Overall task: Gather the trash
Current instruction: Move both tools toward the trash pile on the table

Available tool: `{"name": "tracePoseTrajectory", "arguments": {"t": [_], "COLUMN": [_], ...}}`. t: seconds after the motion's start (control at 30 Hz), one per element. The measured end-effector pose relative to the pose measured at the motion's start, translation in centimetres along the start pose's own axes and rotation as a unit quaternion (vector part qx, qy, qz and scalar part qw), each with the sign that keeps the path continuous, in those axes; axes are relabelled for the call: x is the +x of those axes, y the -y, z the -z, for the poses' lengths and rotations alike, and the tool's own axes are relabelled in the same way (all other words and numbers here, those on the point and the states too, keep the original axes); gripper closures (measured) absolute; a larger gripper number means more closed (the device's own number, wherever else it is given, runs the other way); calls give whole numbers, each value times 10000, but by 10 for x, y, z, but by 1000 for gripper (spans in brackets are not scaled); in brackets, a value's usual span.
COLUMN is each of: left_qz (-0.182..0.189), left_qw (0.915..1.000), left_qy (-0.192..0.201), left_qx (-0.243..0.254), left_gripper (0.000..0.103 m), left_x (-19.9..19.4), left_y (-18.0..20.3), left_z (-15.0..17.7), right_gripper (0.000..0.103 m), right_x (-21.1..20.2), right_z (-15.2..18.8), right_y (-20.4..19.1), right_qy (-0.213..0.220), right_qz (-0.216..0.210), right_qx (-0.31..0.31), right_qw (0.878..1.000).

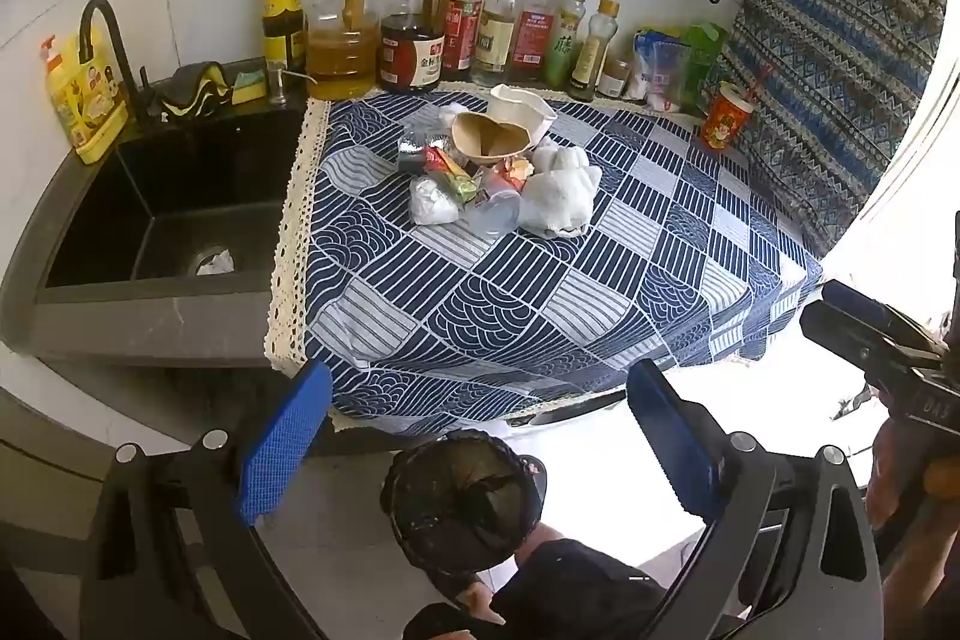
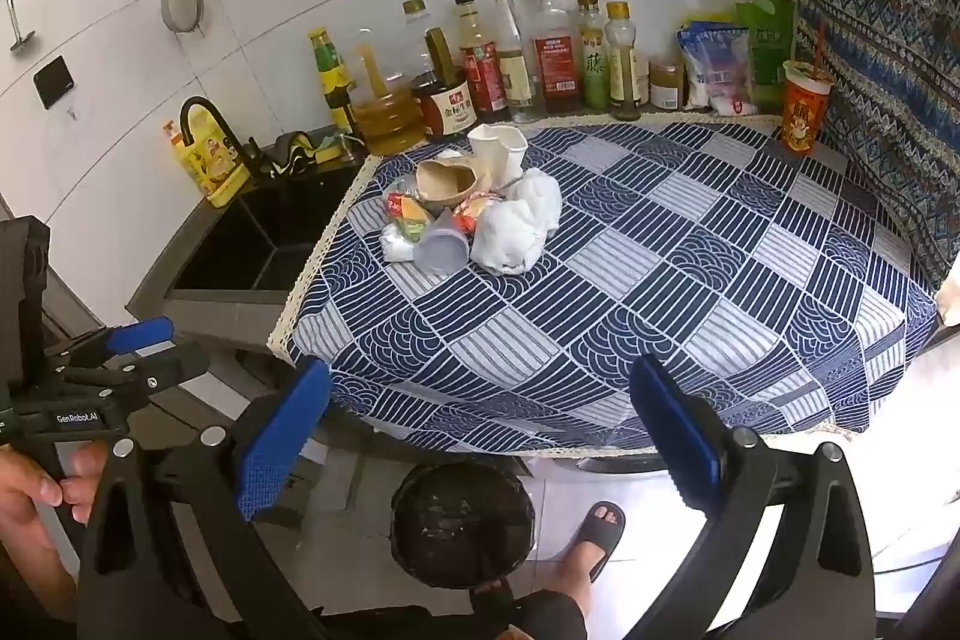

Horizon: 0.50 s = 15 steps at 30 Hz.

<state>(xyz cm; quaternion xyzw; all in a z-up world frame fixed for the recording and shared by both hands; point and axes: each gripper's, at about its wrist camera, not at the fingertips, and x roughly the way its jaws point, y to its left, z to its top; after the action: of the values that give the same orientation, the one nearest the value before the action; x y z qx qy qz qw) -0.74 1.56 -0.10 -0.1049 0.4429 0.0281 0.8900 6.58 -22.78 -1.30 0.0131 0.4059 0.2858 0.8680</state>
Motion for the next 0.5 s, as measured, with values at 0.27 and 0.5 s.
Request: {"name": "tracePoseTrajectory", "arguments": {"t": [0.27, 0.5], "left_qz": [11, 17], "left_qw": [10000, 9999], "left_qy": [-16, 39], "left_qx": [50, 128], "left_gripper": [7, 7], "left_x": [0, -2], "left_y": [-4, -3], "left_z": [0, 1], "right_gripper": [4, 4], "right_x": [4, 0], "right_z": [-3, -7], "right_y": [3, 0], "right_qy": [73, 239], "right_qz": [-37, -105], "right_qx": [-27, 24], "right_qw": [10000, 9997]}}
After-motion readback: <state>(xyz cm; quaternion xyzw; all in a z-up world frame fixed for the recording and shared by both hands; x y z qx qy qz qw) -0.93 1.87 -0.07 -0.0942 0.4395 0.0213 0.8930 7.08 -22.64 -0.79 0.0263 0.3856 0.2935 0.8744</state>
